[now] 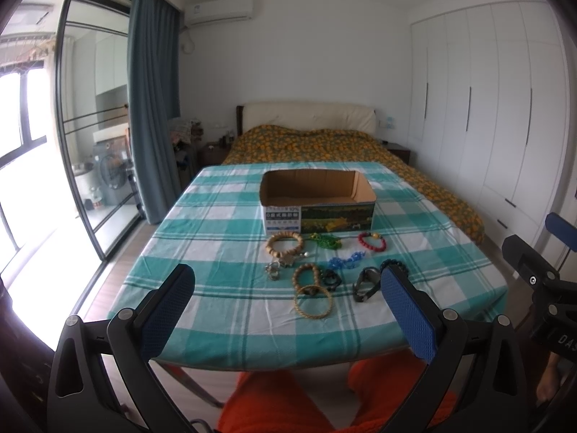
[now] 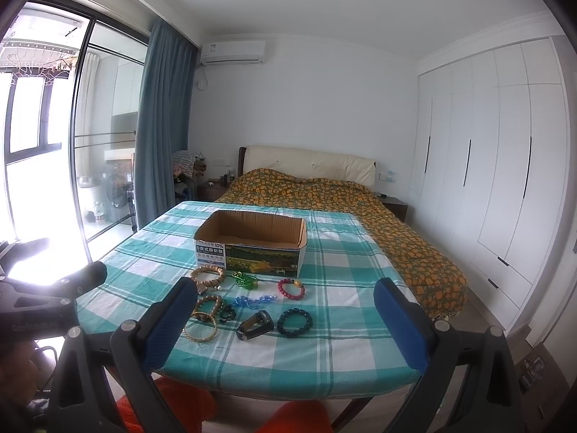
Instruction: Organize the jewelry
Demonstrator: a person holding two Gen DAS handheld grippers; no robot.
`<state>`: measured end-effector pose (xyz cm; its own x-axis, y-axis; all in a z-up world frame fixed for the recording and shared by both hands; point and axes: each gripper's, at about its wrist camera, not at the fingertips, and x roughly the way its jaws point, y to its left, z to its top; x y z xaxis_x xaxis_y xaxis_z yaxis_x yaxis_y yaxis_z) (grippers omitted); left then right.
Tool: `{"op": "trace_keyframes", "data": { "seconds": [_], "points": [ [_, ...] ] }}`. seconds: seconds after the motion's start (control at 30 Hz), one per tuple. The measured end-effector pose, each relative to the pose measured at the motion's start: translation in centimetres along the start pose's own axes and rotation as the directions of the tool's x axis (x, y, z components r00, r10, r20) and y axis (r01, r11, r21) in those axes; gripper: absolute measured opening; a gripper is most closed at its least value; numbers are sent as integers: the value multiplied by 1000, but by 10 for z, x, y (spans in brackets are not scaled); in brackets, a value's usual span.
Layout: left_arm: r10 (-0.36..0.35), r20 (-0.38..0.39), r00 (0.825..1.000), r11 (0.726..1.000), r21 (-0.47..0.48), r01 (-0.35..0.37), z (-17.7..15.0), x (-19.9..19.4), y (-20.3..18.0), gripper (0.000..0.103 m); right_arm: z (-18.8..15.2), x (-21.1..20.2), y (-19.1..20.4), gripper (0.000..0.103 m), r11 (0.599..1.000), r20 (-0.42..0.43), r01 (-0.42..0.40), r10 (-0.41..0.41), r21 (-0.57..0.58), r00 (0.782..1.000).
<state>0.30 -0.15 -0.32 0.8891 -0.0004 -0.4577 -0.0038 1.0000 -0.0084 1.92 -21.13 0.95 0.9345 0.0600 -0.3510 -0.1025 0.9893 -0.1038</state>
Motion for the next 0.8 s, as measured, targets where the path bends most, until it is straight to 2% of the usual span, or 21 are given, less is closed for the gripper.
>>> {"op": "trace_keyframes", "data": {
  "seconds": [0.8],
  "points": [
    [0, -20, 1000, 1000, 4, 0, -2, 1, -2, 103, -1, 0, 0, 100, 1000, -4, 0, 0, -1, 1000]
  ]
}}
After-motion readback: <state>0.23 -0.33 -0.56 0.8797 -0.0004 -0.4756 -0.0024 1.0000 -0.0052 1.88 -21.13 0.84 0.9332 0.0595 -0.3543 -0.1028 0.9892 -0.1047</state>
